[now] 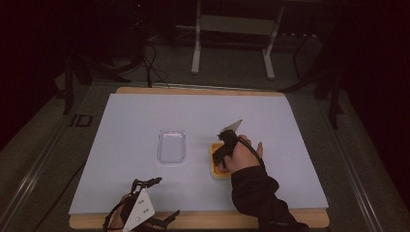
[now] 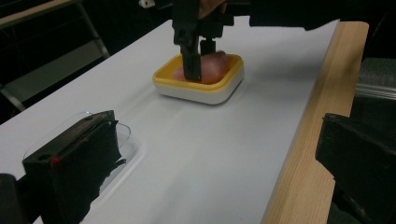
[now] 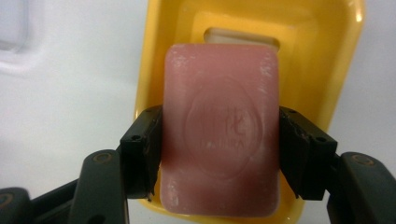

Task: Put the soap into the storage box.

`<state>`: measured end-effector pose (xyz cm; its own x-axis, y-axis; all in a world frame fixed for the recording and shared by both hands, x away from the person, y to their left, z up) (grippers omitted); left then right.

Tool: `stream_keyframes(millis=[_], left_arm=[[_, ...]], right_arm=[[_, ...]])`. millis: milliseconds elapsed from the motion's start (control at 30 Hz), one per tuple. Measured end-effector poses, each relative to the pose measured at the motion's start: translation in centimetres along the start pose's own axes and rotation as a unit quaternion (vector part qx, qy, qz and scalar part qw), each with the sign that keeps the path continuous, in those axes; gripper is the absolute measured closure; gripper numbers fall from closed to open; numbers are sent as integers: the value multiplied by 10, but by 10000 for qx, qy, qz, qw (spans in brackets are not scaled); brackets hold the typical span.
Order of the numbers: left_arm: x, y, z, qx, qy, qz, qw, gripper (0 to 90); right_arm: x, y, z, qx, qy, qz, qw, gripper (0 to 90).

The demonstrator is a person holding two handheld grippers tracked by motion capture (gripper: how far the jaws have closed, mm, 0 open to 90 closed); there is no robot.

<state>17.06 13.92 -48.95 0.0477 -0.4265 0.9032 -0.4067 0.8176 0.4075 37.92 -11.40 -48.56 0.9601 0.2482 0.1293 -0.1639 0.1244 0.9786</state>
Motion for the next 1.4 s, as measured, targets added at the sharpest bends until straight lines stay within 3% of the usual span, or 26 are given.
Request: stream_keyframes(millis=[200,467,600,733,800,867,933,1000,1033,1100,1133,1200,1233,1400], left_arm=[[0,0,0,-7,-6,-12,10000,4],[0,-1,0,-11,2,-17,10000,4],[0,-1,0,-10,4,-20,10000,4],[0,-1,0,-9,15,-31,10000,4],[0,-2,0,-14,11,-42,10000,4],[0,-2,0,-15,15,-37,10000,4],[0,-2,0,-13,16,-48,10000,4],[0,-2,-1,-12,13,-60,10000,4],[0,-2,-1,-11,18,-58,10000,4],[0,-2,-1,-11,14,-59,10000,4],[-1,-2,-1,-14,13,-63,10000,4],[-1,-2,0,-14,15,-64,10000,4],[0,-2,0,-14,16,-65,10000,4],[-1,-2,0,-6,15,-65,10000,4]], right_arm=[[1,-5,-3,-116,33,-3,9999,371],[1,3,6,82,10,79,9999,329],[-1,14,14,129,276,399,9987,297],[-4,21,24,281,665,789,9943,265],[-6,23,28,434,670,813,9935,259],[-9,25,33,490,845,960,9906,259],[-12,25,35,553,1185,1134,9849,258],[-16,25,40,737,1159,1145,9839,259],[-17,24,42,756,1336,1286,9797,259],[-20,25,46,773,1454,1451,9756,258],[-22,26,48,821,1651,1642,9690,257],[-26,28,53,903,1733,1797,9641,258],[-28,29,55,909,1852,1935,9592,258],[-39,32,66,1159,1916,2176,9500,231]])
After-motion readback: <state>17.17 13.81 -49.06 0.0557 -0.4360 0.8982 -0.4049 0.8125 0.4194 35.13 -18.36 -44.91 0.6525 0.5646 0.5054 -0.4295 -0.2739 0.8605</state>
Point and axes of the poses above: each handheld gripper's, and its own axes: y roughly backward along the jaws, x roughly out of its top, z roughly to its right, the point moved 1 cm from there along -y, roughly forward along the jaws, and after that the axes turned 15 degrees about -x, right-handed, at the moved point
